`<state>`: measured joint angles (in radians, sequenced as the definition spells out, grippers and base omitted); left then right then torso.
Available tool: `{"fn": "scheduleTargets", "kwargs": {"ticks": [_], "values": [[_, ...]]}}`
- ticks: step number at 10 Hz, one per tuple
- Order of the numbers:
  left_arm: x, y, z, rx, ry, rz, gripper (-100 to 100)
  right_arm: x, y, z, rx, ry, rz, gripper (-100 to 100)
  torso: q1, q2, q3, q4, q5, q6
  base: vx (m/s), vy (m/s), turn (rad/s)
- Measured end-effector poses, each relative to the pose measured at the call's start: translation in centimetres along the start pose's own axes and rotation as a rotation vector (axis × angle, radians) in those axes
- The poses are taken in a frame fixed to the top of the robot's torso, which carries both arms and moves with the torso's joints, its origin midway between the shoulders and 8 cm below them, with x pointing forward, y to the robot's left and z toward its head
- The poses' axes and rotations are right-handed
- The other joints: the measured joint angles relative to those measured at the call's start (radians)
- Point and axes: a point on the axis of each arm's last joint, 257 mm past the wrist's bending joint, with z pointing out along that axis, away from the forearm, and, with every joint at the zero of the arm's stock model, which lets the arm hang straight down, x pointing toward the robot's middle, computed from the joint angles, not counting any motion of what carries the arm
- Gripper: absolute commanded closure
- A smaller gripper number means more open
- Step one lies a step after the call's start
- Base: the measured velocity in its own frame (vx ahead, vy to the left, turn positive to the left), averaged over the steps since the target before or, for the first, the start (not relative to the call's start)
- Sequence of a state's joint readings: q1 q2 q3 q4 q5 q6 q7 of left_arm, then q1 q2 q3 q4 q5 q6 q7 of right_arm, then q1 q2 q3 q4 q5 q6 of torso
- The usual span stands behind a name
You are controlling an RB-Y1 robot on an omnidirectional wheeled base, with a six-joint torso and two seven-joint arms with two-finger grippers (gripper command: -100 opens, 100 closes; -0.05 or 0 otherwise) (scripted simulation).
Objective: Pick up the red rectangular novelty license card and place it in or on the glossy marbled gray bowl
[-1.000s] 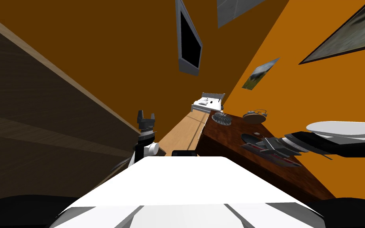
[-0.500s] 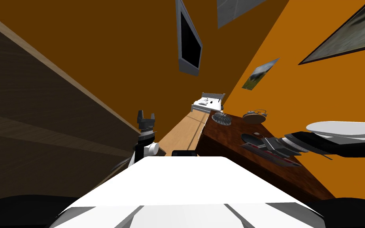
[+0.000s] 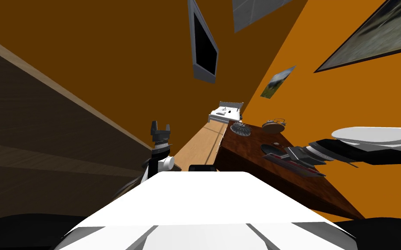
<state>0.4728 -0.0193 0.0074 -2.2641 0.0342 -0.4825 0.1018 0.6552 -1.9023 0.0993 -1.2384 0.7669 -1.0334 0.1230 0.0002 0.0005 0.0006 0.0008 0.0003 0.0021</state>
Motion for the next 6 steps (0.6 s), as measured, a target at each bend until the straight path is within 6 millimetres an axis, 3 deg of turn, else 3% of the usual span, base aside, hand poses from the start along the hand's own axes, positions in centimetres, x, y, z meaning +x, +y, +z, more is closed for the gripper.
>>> {"fn": "scheduleTargets", "kwargs": {"ticks": [3, 4, 5, 6], "values": [[0.01, 0.0, 0.0, 0.0, 0.0, 0.0, 0, -0.38, 0.06, -0.41, -0.01, 0.006, -0.008, 100, 0.001, 0.0, 0.0, 0.0, 0.0, -0.002, 0.001, -0.001, -0.006], [0.0, 0.0, 0.0, 0.0, 0.0, 0.0, 0, -0.4, 0.01, -0.42, -0.008, 0.006, -0.009, 0, 0.001, 0.0, 0.0, 0.0, 0.0, -0.002, 0.0, 0.0, 0.0], [0.0, 0.0, 0.0, 0.0, 0.0, 0.0, 0, -0.39, 0.01, -0.42, -0.008, 0.006, -0.009, 100, 0.001, 0.0, 0.0, 0.0, 0.0, -0.002, -0.011, -0.022, 0.081], [0.01, 0.0, 0.01, 0.0, 0.0, 0.0, 0, -0.48, -0.15, -1.02, -0.013, 0.018, -0.003, 100, 0.0, 0.0, 0.0, 0.0, 0.001, -0.003, -0.016, -0.036, 0.054]]}}
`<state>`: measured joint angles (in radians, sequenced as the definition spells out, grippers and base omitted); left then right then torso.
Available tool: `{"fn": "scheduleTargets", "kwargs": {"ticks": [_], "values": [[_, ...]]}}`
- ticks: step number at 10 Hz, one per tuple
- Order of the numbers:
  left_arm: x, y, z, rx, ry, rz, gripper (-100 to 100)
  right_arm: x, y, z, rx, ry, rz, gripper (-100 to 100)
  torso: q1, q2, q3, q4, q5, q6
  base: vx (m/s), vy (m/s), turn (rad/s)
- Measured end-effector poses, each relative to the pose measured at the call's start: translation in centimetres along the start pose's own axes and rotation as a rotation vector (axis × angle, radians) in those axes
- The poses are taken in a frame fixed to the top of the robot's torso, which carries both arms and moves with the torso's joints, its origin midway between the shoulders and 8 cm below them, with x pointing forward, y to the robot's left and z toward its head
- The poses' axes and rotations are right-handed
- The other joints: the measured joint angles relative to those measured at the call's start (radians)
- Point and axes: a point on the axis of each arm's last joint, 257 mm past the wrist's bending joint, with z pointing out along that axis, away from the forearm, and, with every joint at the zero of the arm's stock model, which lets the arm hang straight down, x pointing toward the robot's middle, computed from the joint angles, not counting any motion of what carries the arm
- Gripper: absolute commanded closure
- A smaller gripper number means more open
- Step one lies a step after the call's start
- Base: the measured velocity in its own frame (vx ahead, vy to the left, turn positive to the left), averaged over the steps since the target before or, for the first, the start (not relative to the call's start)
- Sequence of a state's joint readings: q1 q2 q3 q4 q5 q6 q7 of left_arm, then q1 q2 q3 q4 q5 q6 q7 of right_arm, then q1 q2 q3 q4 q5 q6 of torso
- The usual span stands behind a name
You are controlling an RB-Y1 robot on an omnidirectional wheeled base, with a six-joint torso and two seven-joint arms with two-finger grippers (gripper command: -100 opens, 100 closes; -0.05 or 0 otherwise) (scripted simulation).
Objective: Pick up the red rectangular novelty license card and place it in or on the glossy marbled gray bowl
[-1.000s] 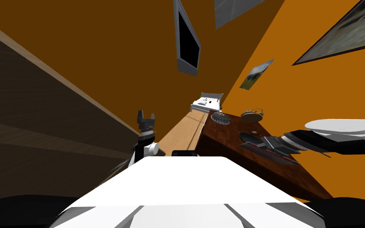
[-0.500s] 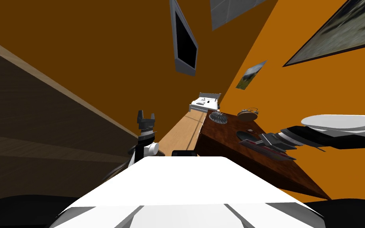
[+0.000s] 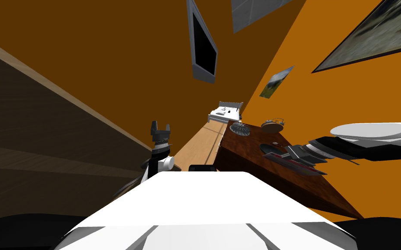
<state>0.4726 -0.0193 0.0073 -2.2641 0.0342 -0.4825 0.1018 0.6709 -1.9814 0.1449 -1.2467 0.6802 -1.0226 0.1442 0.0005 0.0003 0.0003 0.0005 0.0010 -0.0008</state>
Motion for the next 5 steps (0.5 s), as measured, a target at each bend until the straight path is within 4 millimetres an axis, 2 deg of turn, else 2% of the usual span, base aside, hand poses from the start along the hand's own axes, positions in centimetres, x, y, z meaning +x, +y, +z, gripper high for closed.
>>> {"fn": "scheduleTargets", "kwargs": {"ticks": [2, 5], "values": [[0.0, 0.0, 0.0, 0.0, 0.0, 0.0, 0, 0.01, -0.55, -0.82, 0.0, 0.015, 0.004, 100, -0.002, 0.001, 0.0, 0.0, -0.001, 0.001, -0.018, -0.032, 0.023], [0.0, 0.0, 0.0, 0.0, 0.0, 0.0, 0, -0.83, -1.13, -1.33, 0.006, 0.01, -0.005, 100, 0.0, -0.001, -0.001, -0.001, -0.001, 0.001, -0.002, -0.004, -0.001]]}}
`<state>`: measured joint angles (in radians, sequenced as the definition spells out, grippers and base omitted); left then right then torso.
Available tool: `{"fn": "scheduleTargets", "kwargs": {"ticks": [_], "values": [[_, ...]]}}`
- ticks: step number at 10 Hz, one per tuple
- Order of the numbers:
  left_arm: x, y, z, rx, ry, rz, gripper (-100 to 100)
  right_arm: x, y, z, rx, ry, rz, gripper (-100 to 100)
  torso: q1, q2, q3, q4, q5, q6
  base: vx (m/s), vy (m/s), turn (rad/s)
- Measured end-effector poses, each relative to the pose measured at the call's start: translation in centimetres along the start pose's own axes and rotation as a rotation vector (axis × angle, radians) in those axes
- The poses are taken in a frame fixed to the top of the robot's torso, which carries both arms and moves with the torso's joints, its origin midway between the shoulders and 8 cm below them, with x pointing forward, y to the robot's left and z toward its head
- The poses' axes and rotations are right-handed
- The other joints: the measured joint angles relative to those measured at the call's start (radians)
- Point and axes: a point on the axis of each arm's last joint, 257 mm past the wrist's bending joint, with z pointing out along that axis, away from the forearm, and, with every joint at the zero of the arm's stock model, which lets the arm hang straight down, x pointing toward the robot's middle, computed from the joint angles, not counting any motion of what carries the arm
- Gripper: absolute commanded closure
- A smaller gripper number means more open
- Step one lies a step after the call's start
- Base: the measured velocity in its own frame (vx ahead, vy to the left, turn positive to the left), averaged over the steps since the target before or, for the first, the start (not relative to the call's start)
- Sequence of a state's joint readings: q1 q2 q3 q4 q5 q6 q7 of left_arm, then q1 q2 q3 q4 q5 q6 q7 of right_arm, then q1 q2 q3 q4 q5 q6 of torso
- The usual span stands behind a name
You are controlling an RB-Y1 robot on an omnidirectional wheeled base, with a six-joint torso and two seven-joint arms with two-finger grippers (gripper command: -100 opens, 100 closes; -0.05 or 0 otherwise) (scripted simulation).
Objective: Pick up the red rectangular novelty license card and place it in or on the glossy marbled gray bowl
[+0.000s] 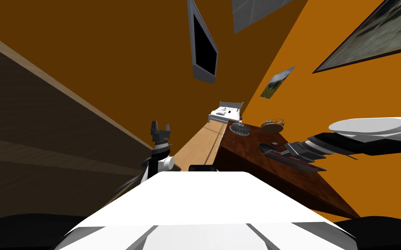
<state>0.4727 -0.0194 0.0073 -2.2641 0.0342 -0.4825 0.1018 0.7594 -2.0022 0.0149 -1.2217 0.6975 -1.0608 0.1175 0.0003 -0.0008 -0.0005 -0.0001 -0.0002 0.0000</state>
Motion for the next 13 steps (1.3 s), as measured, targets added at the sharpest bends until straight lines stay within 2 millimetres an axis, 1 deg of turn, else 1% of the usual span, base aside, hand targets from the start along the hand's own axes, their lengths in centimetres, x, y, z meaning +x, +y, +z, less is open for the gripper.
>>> {"fn": "scheduleTargets", "kwargs": {"ticks": [3, 4, 7, 9, 13], "values": [[0.0, 0.0, 0.0, 0.0, 0.0, 0.0, 0, 0.4, 0.4, 0.0, -0.007, 0.008, 0.007, 100, 0.0, 0.0, 0.0, 0.0, 0.0, 0.001, -0.005, -0.007, 0.02], [0.0, 0.0, 0.0, 0.0, 0.0, 0.0, 0, 0.6, 0.4, -0.4, -0.013, 0.023, 0.013, 100, -0.001, 0.001, 0.0, 0.0, 0.001, 0.0, -0.031, -0.06, 0.094], [0.0, 0.0, 0.0, 0.0, 0.0, 0.0, 0, 0.6, -0.5, -2.8, -0.02, 0.065, 0.032, 100, -0.003, 0.0, 0.0, 0.0, 0.001, 0.0, -0.026, -0.049, 0.07], [0.0, 0.0, 0.0, 0.0, 0.0, 0.0, 0, 0.2, -0.8, -3.8, -0.02, 0.079, 0.041, 100, -0.001, 0.0, 0.0, 0.0, 0.001, 0.0, -0.021, -0.026, 0.055], [0.0, 0.0, 0.0, 0.0, 0.0, 0.0, 0, -0.6, -1.7, -6.8, -0.021, 0.126, 0.065, 100, 0.0, 0.0, 0.0, 0.0, 0.002, -0.001, -0.026, -0.031, 0.087]]}}
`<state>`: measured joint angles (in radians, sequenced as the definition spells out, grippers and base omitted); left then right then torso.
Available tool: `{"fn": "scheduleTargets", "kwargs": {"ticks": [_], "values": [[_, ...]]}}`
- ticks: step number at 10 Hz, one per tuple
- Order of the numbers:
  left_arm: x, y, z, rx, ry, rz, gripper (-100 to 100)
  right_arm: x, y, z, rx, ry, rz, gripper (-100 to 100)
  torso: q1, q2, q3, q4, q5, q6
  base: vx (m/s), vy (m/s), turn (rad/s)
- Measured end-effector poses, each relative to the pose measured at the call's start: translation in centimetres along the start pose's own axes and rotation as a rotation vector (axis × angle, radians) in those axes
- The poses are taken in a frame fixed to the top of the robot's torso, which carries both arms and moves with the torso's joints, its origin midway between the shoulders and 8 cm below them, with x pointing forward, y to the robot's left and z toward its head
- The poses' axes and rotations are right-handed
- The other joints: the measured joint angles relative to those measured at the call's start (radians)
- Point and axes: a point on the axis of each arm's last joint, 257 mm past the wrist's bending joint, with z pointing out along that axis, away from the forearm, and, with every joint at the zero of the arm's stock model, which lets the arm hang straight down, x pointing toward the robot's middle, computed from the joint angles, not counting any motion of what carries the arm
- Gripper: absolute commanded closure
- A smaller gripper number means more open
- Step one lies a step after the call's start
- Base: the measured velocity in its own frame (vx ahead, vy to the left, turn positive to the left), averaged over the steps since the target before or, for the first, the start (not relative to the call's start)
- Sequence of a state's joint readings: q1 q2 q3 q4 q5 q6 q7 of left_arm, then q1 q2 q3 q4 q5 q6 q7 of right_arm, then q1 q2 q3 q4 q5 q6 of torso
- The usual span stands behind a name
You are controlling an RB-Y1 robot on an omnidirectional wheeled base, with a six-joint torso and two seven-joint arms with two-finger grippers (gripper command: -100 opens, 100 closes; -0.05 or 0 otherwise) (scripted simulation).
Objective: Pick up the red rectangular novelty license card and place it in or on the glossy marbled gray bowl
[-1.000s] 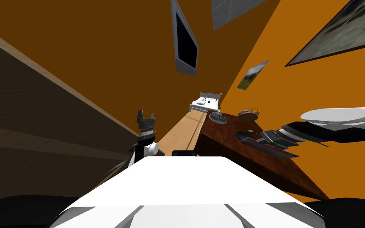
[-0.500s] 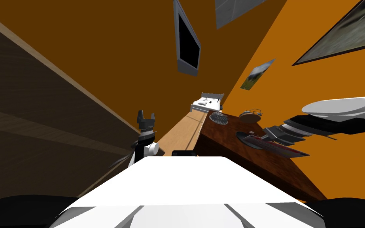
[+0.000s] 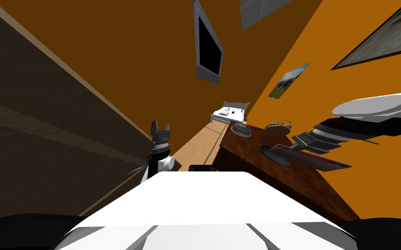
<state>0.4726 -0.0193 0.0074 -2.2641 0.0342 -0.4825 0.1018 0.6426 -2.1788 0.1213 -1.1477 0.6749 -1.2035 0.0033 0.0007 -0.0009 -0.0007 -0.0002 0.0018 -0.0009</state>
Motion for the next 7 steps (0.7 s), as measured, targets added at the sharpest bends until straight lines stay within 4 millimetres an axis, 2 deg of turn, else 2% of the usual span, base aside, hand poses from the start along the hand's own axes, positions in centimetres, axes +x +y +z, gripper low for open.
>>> {"fn": "scheduleTargets", "kwargs": {"ticks": [7], "values": [[0.0, 0.0, 0.0, 0.0, 0.0, 0.0, 0, -1.5, -1.2, -4.9, 0.006, 0.072, 0.044, 100, 0.001, 0.0, 0.0, 0.0, 0.001, 0.001, -0.026, -0.031, 0.062]]}}
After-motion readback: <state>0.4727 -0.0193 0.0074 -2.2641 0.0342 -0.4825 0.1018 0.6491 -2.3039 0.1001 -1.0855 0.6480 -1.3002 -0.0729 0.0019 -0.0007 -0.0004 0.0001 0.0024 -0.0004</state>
